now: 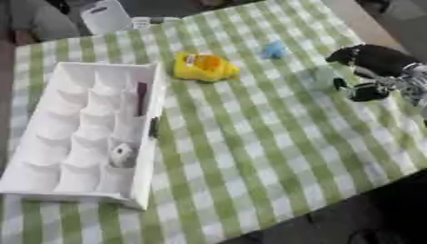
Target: Pick up objects on the table and place them in the box.
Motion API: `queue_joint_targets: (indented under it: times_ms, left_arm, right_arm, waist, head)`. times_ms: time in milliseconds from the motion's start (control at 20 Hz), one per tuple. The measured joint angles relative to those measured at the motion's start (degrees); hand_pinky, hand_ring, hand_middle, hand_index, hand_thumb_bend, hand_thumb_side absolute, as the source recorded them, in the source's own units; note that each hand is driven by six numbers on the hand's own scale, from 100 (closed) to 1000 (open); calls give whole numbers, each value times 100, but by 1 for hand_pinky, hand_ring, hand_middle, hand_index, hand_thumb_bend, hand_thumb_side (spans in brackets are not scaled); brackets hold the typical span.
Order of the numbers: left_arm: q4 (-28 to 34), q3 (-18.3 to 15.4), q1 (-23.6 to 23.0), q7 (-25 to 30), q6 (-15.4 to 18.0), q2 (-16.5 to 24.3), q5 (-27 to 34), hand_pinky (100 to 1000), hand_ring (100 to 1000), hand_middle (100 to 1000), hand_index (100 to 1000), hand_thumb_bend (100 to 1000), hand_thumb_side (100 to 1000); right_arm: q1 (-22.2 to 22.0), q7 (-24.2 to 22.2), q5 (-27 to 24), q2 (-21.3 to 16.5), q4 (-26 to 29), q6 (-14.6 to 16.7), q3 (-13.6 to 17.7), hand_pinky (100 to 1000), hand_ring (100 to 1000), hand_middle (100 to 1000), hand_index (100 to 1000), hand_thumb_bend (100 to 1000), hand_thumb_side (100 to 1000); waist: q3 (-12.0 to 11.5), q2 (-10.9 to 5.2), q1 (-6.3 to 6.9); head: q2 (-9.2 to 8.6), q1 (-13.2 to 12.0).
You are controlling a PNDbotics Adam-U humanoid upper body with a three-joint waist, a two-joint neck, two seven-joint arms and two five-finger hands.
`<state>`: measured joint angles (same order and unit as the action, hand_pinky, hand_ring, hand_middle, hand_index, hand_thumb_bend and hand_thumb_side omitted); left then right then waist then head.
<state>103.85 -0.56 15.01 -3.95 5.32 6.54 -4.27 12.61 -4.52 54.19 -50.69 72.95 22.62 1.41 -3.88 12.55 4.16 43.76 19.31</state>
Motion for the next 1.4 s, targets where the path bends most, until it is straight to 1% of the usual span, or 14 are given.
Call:
queue_joint_targets:
  times_ms: [400, 550, 850, 1200, 1400]
  left_arm:
    - [0, 1, 8, 12, -1, 1, 0, 750, 658, 939, 860, 150, 948]
    - [0, 1, 13, 15, -3, 1, 1, 750, 657, 938, 860, 150, 948]
    - [0, 2, 16, 16, -2, 1, 1, 750, 656, 937, 860, 149, 948]
    - [0, 4, 16, 21, -1, 1, 1, 750, 655, 937, 860, 149, 949]
    - [0, 4, 18, 26, 2, 1, 1, 751, 655, 937, 860, 148, 950]
  right_arm:
    - [-47, 28, 42, 0, -3, -20, 12, 897, 809, 835, 955, 112, 236]
    - [-40, 33, 67, 2, -20, -14, 12, 895, 807, 835, 955, 111, 234]
    - [2, 57, 79, 3, -37, 5, 12, 891, 804, 834, 956, 108, 225]
    - [51, 119, 68, -1, -29, -13, 34, 897, 808, 836, 955, 148, 232]
    - [46, 145, 68, -18, -1, -39, 59, 899, 809, 836, 954, 154, 236]
  waist:
    - [-49, 1, 0]
    - [-84, 2, 0]
    - [-97, 5, 0]
    - [-111, 5, 0]
    - [-146, 50, 0]
  head:
    - [-9, 14]
    - [-46, 15]
    - [-52, 17]
    - [-52, 18]
    - [-53, 18]
